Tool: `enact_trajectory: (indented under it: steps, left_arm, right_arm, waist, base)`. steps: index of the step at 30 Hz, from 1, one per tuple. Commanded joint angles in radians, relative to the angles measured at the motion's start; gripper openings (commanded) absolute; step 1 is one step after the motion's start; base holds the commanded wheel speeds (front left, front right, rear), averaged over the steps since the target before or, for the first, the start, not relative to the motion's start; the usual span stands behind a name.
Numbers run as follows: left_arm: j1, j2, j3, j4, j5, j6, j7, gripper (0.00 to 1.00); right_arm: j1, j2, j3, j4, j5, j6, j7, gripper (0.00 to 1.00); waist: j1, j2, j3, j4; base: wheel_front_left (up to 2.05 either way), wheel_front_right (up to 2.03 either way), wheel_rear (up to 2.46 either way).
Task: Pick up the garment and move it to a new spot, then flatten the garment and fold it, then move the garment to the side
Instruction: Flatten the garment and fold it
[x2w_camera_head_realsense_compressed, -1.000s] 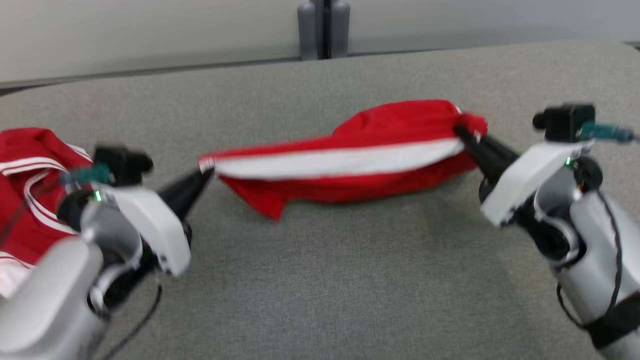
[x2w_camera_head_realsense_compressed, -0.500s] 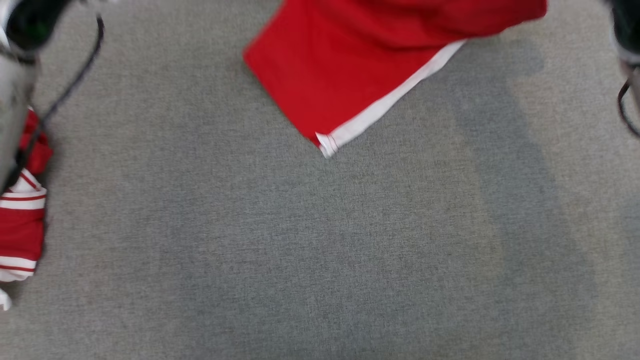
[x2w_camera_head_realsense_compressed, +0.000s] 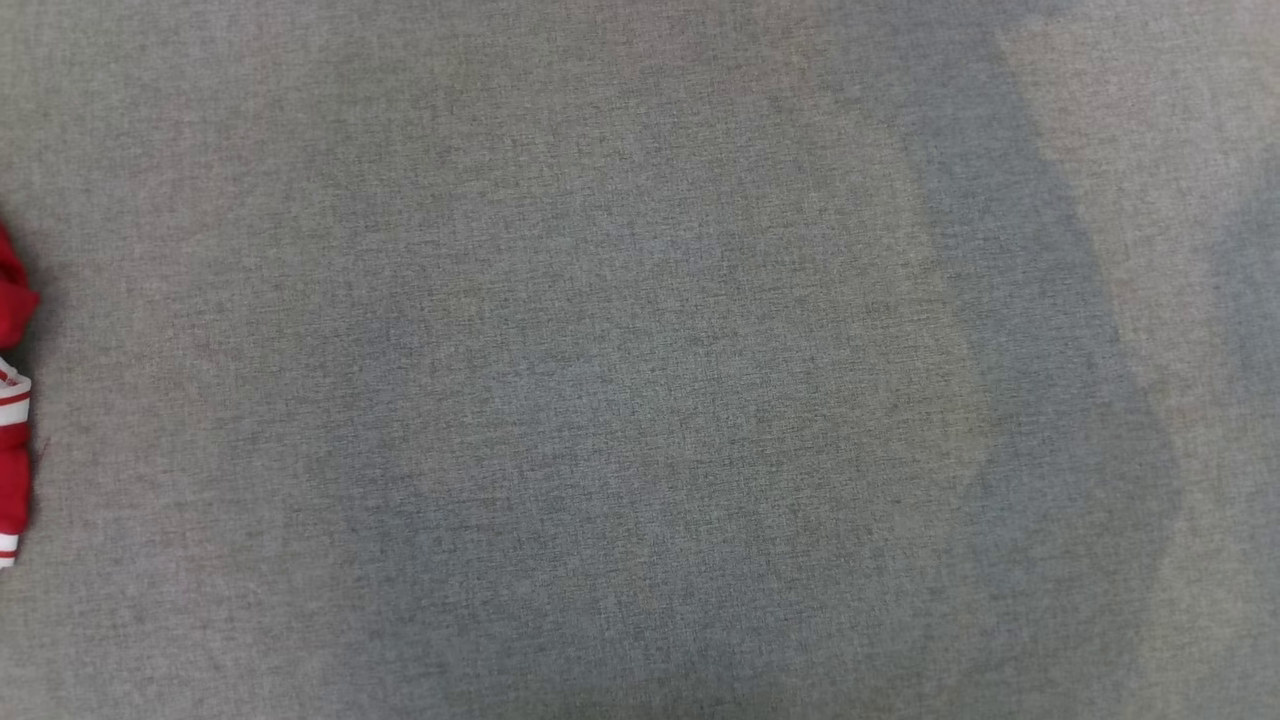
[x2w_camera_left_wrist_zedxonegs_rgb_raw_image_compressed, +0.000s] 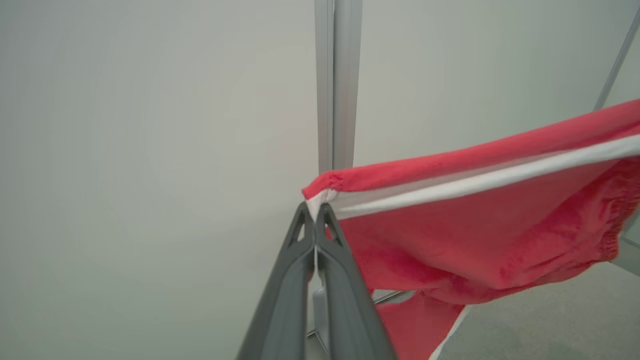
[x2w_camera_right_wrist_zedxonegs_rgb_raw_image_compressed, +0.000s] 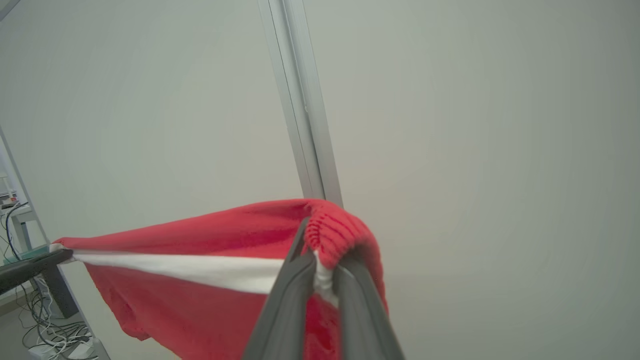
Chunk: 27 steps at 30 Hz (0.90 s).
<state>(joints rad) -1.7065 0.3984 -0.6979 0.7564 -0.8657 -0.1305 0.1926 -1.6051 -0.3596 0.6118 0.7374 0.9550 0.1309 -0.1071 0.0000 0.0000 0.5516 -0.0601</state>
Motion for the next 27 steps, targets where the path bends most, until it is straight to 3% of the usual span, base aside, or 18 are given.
enact_trajectory:
  steps: [1,7,16,21,27]
  left_arm:
    - [-0.013,0.004,-0.013,0.016,-0.016,0.000,-0.010,0.00]
    - [0.020,0.008,-0.098,0.010,-0.085,0.000,-0.022,0.00]
    - [0.154,0.086,-0.275,-0.102,-0.182,0.000,0.002,0.00]
    - [0.303,0.152,-0.355,-0.196,-0.289,0.000,0.023,0.00]
    - [0.533,0.263,-0.415,-0.328,-0.412,0.000,0.038,0.00]
  right_arm:
    - [-0.008,-0.007,0.022,0.016,0.011,0.000,-0.005,0.00]
    - [0.025,-0.019,0.110,0.024,0.067,0.000,-0.003,0.00]
    - [0.169,-0.073,0.269,-0.028,0.111,0.000,-0.026,0.00]
    - [0.314,-0.097,0.374,-0.081,0.158,0.000,-0.041,0.00]
    - [0.489,-0.126,0.517,-0.143,0.227,0.000,0.037,0.00]
  waist:
    - [0.0000,0.0000,0.001,-0.002]
    - [0.0000,0.0000,0.009,0.006]
    - [0.0000,0.0000,-0.045,0.021]
    - [0.0000,0.0000,-0.153,0.013]
    - [0.0000,0.0000,-0.320,-0.019]
  base:
    - [0.00,0.00,0.00]
    - [0.00,0.00,0.00]
    - [0.00,0.00,0.00]
    - [0.00,0.00,0.00]
    - [0.00,0.00,0.00]
